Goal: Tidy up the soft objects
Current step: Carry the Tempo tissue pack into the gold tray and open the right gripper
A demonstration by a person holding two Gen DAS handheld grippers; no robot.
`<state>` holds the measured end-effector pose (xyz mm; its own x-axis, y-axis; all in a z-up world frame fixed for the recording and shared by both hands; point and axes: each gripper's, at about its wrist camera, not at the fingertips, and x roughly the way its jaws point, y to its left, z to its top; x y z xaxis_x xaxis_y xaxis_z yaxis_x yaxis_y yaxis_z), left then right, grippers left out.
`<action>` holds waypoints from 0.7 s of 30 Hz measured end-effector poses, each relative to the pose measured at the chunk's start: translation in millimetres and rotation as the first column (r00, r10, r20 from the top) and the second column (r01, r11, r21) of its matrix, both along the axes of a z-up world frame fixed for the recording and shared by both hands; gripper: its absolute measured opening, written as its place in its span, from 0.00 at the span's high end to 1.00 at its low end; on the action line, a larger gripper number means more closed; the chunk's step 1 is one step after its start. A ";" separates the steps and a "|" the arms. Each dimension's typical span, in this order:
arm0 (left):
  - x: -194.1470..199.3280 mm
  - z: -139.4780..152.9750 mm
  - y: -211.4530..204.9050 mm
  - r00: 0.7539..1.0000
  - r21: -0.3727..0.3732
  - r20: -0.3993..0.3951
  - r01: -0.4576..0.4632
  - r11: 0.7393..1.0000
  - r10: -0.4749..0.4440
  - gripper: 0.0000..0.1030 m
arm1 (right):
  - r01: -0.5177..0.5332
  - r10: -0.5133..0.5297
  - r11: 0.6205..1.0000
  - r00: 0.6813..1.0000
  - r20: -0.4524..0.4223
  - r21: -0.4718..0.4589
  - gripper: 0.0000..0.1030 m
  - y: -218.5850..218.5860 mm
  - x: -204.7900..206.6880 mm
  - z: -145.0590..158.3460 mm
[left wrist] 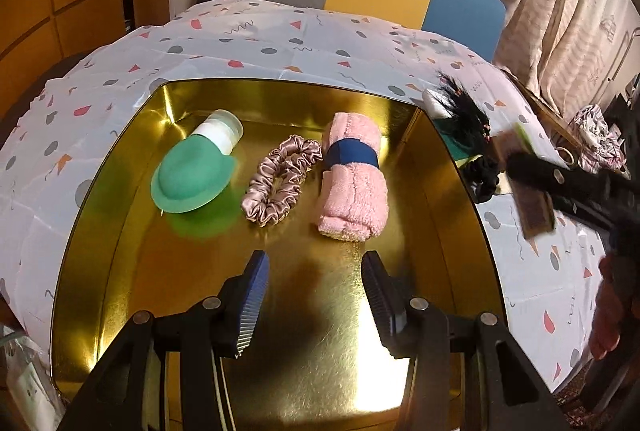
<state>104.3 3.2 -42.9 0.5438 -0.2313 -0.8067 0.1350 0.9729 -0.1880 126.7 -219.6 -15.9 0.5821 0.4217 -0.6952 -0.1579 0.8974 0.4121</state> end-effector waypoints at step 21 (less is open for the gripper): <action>-4.4 -0.6 20.9 0.999 -0.029 -0.010 -0.037 0.999 0.037 0.53 | 0.073 -0.056 0.938 0.997 0.059 -0.340 0.38 74.9 61.1 -13.7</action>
